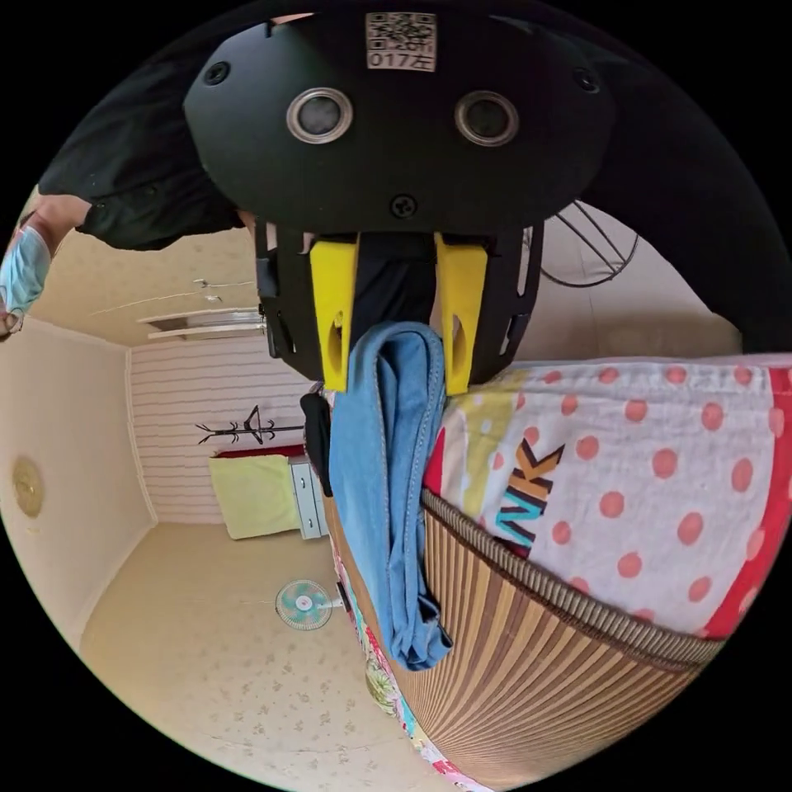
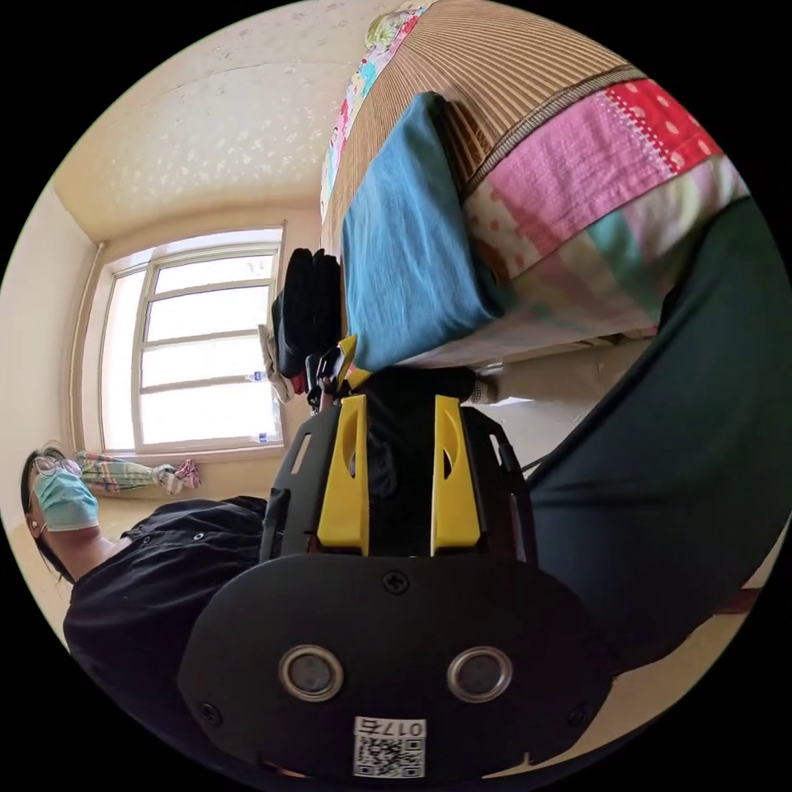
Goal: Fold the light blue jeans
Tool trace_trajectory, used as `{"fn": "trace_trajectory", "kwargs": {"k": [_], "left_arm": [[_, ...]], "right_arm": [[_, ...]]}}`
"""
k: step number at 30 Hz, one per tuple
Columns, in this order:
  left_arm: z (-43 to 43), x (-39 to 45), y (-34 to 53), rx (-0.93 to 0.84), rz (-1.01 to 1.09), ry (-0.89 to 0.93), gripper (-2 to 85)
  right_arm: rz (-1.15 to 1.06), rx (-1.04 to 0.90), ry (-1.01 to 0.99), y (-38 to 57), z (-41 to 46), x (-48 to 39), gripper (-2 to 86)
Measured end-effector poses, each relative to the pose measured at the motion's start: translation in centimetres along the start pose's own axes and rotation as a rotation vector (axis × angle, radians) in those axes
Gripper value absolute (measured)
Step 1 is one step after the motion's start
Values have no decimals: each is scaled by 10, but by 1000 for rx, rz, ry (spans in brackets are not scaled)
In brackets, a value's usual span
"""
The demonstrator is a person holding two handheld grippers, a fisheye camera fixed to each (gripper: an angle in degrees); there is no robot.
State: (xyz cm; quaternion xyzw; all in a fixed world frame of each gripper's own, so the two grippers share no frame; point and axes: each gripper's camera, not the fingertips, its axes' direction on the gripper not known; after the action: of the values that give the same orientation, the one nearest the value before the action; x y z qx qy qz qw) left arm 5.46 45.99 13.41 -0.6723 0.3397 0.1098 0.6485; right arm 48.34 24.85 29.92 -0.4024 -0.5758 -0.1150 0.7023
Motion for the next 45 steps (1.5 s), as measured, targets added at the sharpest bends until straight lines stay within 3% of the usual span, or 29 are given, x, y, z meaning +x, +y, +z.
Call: {"fn": "trace_trajectory", "kwargs": {"k": [9, 15, 19, 23, 28, 32, 41, 45], "left_arm": [[-20, -18, -4, 38, -91, 173, 68], [-20, -2, 17, 17, -204, 355, 65], [-16, 22, 34, -39, -233, 409, 64], [-22, 47, 45, -110, -175, 400, 64], [-34, 77, 47, -178, 53, 410, 64], [-55, 90, 57, -195, 179, 322, 64], [-95, 84, 73, -84, 160, 194, 65], [-96, 72, 79, -47, 109, 183, 65]], "right_arm": [[106, -1, -178, -17, 3, -3, 218], [126, 157, -396, -29, -10, 10, 251], [115, 267, -535, -34, -20, 15, 220], [70, 400, -620, -28, -39, 5, 97], [-122, 405, -378, -29, -69, -63, 53], [-331, 424, -314, -72, -122, -111, 39], [-792, 566, 139, -146, -331, -211, 40], [-684, 739, 163, -150, -419, -164, 46]]}}
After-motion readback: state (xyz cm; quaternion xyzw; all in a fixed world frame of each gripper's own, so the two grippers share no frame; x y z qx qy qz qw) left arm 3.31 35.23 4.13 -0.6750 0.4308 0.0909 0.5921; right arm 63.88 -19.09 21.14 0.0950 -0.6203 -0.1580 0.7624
